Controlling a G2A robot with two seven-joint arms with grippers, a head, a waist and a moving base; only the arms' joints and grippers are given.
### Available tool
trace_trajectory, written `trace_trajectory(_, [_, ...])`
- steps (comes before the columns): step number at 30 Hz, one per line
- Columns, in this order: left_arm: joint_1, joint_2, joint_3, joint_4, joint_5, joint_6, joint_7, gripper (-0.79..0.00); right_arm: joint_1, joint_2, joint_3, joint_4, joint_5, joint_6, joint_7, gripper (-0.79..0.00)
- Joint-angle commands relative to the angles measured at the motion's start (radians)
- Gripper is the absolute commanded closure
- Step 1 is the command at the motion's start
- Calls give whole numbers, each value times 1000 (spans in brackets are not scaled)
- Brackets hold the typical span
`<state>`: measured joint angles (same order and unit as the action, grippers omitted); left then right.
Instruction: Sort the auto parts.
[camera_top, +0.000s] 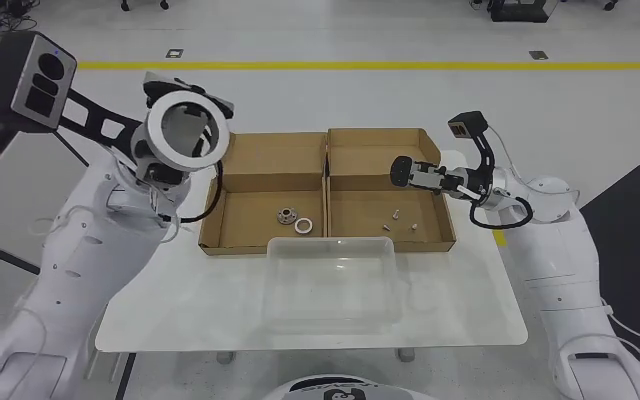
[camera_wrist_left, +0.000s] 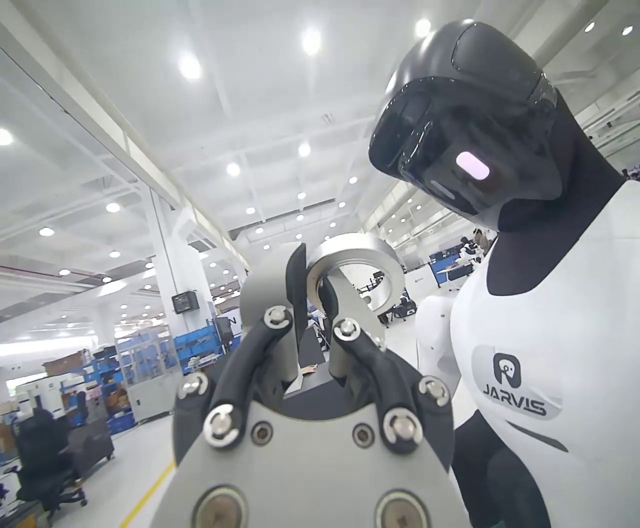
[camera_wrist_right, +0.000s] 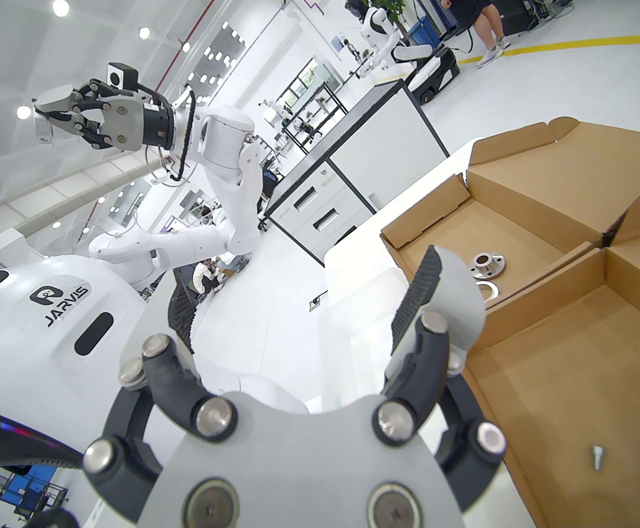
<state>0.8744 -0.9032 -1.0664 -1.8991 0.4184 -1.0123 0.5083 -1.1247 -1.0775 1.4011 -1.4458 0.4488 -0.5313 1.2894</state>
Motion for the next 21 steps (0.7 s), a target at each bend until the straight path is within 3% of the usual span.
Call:
trace_trajectory(1, [2, -2, -2, -2, -5, 0, 10, 0, 0, 0, 0, 0, 0, 0, 0, -785])
trace_trajectory(13, [14, -4, -4, -11, -17, 24, -2, 0, 0, 0, 0, 0, 0, 0, 0, -785])
trace_trajectory(21, [34, 8, -34, 72, -43, 80, -303, 0, 0, 0, 0, 0, 0, 0, 0, -785])
